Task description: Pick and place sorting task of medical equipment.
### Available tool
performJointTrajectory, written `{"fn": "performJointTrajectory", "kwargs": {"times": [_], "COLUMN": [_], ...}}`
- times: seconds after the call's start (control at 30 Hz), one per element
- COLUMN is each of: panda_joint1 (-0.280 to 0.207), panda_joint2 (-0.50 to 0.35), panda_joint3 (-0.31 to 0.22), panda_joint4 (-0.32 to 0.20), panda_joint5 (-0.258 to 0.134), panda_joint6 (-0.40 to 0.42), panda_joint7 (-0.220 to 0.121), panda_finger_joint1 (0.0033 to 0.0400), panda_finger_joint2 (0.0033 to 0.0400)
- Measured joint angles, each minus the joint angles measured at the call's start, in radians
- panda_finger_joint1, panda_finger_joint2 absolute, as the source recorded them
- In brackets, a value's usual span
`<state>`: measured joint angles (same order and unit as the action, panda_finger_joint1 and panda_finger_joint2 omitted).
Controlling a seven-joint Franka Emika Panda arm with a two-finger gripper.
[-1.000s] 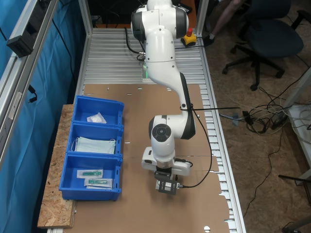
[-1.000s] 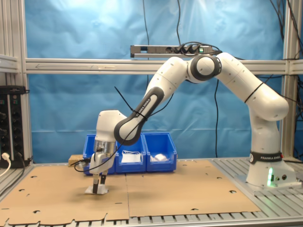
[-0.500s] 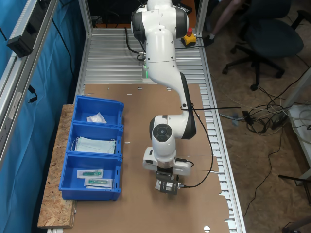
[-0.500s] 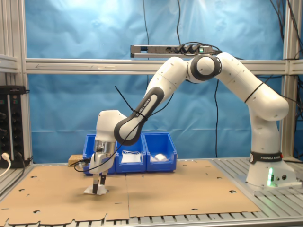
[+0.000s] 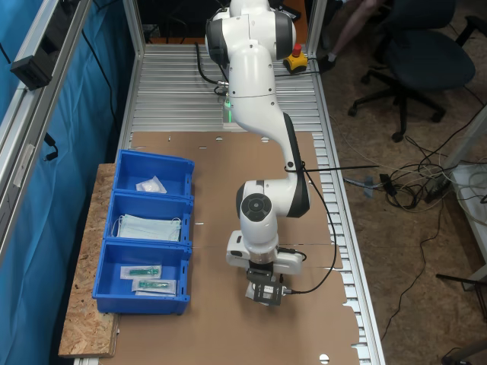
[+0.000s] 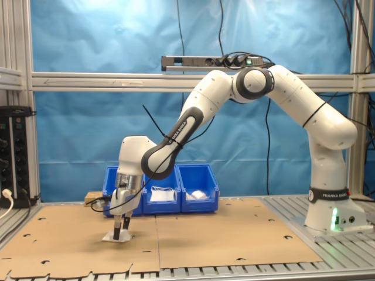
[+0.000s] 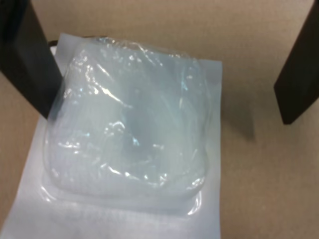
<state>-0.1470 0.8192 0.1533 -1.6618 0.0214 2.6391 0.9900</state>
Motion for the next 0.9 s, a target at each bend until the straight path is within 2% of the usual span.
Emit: {"fn": "performJointTrajectory", "kwargs": {"times": [0.9], "panda_joint1": [-0.01], "panda_joint2": [0.0], "panda_joint3": [0.0], "panda_joint4": [0.0], "panda_joint5": [0.0], "panda_joint6": [0.008], "panda_joint7": [0.0], "panda_finger_joint1": [0.04], "panda_finger_joint2": [0.04]}}
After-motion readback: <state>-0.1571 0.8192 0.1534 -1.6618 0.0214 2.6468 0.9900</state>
